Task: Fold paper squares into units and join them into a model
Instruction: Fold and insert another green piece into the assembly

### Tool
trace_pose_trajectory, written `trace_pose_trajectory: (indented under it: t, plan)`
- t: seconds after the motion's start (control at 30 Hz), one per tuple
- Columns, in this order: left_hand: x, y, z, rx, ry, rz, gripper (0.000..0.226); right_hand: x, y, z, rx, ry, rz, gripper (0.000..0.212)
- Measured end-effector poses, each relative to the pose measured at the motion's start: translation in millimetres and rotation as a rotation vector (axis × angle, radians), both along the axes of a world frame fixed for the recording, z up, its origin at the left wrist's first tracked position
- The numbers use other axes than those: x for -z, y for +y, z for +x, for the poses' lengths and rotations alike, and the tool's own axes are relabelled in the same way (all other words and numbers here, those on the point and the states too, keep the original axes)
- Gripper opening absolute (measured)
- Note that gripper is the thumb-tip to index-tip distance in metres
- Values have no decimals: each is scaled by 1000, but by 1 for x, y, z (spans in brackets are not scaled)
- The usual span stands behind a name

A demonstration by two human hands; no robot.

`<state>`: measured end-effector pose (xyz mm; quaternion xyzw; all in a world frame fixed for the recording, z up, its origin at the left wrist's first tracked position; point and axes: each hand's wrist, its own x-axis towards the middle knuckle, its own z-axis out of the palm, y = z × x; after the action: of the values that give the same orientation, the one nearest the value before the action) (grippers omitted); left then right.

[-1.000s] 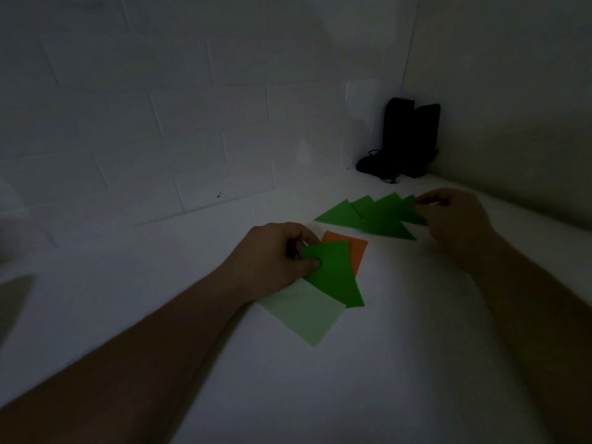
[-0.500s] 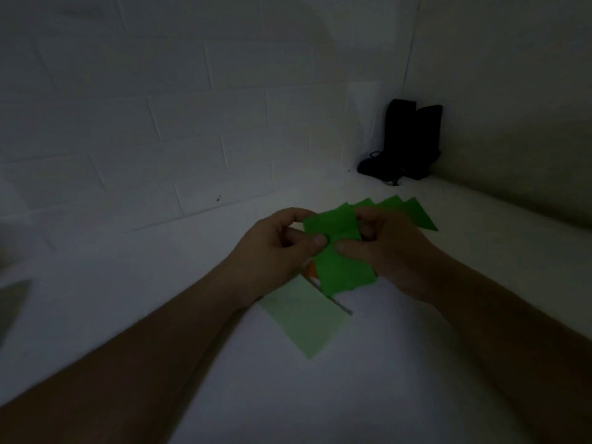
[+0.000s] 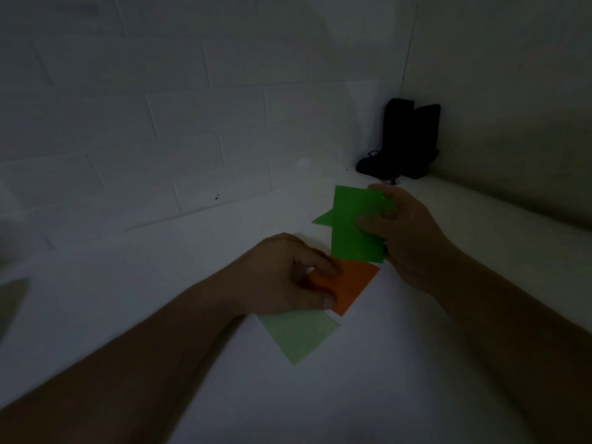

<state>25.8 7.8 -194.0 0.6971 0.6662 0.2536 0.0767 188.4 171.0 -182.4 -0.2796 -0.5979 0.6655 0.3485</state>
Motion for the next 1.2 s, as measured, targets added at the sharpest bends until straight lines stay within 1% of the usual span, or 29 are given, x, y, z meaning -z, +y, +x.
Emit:
trace_pose_trajectory:
  t: [0.03,0.1,0.13,0.2,0.23,0.3,0.4,0.47,0.53,0.63,0.73,0.77,0.83,0.93,1.0,1.07,1.2]
  plan:
    - [-1,0,-1,-29,-36,-46,44,0,-1,0,-3,-4,2,60]
    - [-1,0,-2,-75,-204,-96,42,-1,-3,-1,-3,-3,10,62]
    - [-2,0,-1,-95,-327,-73,42,-2,-5,-1,-5,-4,16,64]
    - [-5,-1,0,-167,-568,42,48,-4,-10,0,-32,-2,35,65]
    - [-7,0,0,-211,-659,99,49,-5,-14,0,-55,-4,51,66]
    - [-9,3,0,-243,-808,169,47,-6,-22,-1,-105,-49,136,69]
    - [-7,7,0,-196,-987,161,35,-5,-33,-3,-175,-122,281,76]
    - [-3,11,-2,-194,-1015,158,27,-4,-37,-3,-193,-110,307,76]
    - [-3,11,-4,-230,-1024,193,28,-4,-35,-1,-170,-91,351,70]
    - [-5,11,-9,-308,-1044,270,23,-6,-31,2,-151,-84,511,65]
    - [-6,12,-11,-353,-1093,306,30,-8,-32,3,-195,-185,743,64]
    - [-7,12,-10,-354,-1111,314,29,-8,-35,4,-217,-230,791,63]
    - [-8,12,-10,-358,-1122,326,21,-7,-39,4,-254,-295,855,65]
    - [-8,12,-11,-355,-1114,336,19,-1,-39,4,-320,-295,851,71]
    - [-9,12,-11,-368,-1110,340,16,2,-36,3,-288,-284,873,70]
    - [-8,12,-11,-383,-1108,344,15,3,-34,2,-238,-288,913,66]
    - [-8,13,-11,-378,-1109,339,17,2,-31,2,-174,-278,919,56]
